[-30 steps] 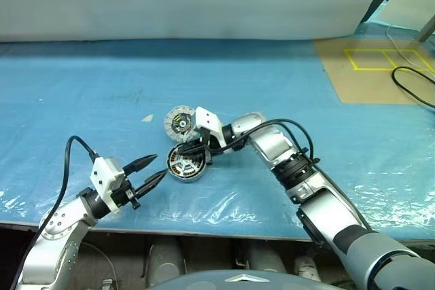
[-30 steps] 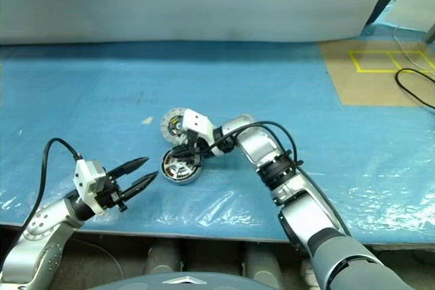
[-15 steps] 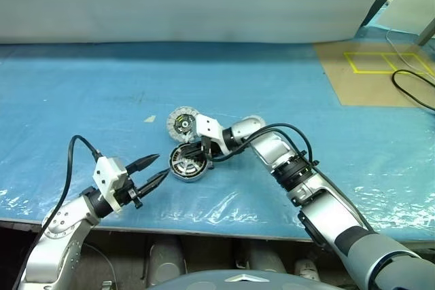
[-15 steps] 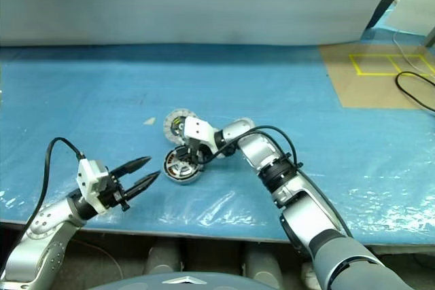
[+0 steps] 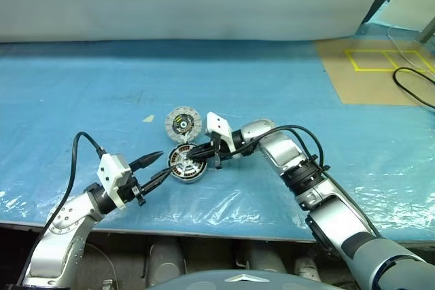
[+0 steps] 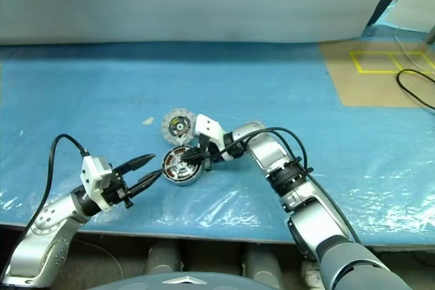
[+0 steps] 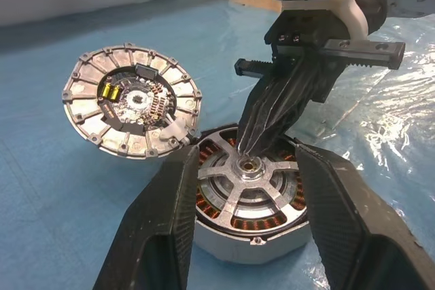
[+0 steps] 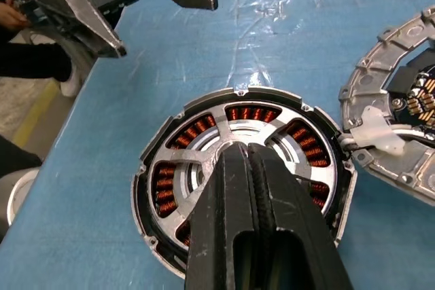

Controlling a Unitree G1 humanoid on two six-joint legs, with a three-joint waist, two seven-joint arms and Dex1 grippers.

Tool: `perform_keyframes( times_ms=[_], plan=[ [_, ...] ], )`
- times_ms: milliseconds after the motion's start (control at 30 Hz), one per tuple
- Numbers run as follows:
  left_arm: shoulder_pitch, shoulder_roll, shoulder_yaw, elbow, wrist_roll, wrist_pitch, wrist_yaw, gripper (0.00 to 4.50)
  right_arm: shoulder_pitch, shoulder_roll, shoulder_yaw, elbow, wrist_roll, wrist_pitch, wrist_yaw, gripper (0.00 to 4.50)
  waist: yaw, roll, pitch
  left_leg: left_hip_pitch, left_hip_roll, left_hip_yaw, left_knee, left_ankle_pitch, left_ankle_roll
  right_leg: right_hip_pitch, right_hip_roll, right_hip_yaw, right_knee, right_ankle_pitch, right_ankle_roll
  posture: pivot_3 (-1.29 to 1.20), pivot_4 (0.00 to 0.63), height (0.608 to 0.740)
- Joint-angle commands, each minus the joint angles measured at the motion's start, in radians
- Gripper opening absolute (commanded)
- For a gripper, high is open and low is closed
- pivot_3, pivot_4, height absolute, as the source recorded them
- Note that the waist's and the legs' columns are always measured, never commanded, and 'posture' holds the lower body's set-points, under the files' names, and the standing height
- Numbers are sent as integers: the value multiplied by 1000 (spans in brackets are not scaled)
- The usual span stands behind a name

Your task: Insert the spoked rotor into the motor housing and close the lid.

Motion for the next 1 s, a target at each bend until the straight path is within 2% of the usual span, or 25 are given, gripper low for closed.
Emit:
perform_keyframes(
  times_ms=[33, 167, 333, 533, 767, 1000],
  plan=[
    [2, 2, 2, -18, -4, -5, -5, 2384, -2, 4, 25, 40, -47, -30, -30, 18, -1, 0, 0, 0, 0, 0, 0, 0, 0, 0, 0, 0, 0, 0, 0, 0, 150, 740],
    [3, 2, 3, -16, -5, -4, -6, 2384, -3, -28, 60, 68, -101, -109, -20, 18, -1, 0, 0, 2, 0, 0, 0, 0, 0, 1, 0, 0, 1, 0, 0, 0, 150, 740],
    [1, 0, 0, -16, -4, -4, -5, 2384, -5, -63, 45, 46, -79, -98, 32, 18, 4, 0, 0, 2, -1, 0, 0, -1, 1, 2, 0, 0, 0, 0, 0, 0, 150, 740],
    [-6, -2, -3, -11, -3, -5, -5, 2384, 0, -59, 55, 76, -111, -142, 2, 18, 1, 0, 0, 2, 0, 0, 0, -1, 1, 3, 0, 0, -1, 0, 0, 0, 150, 740],
    [-14, 2, 4, -2, -9, -5, -10, 2384, -72, -4, -92, -2, 58, 11, 27, 18, 0, 0, 0, 1, 0, 0, 0, -1, 1, 1, 0, 0, 0, 0, 0, 0, 150, 740],
    [-74, -14, 42, 23, -48, 18, 25, 2384, -87, -44, -167, -133, 126, 125, 10, 18, 4, 0, 0, -4, 0, 0, -1, 0, 0, -3, 0, 0, 0, 0, 0, 0, 150, 740]
  ],
)
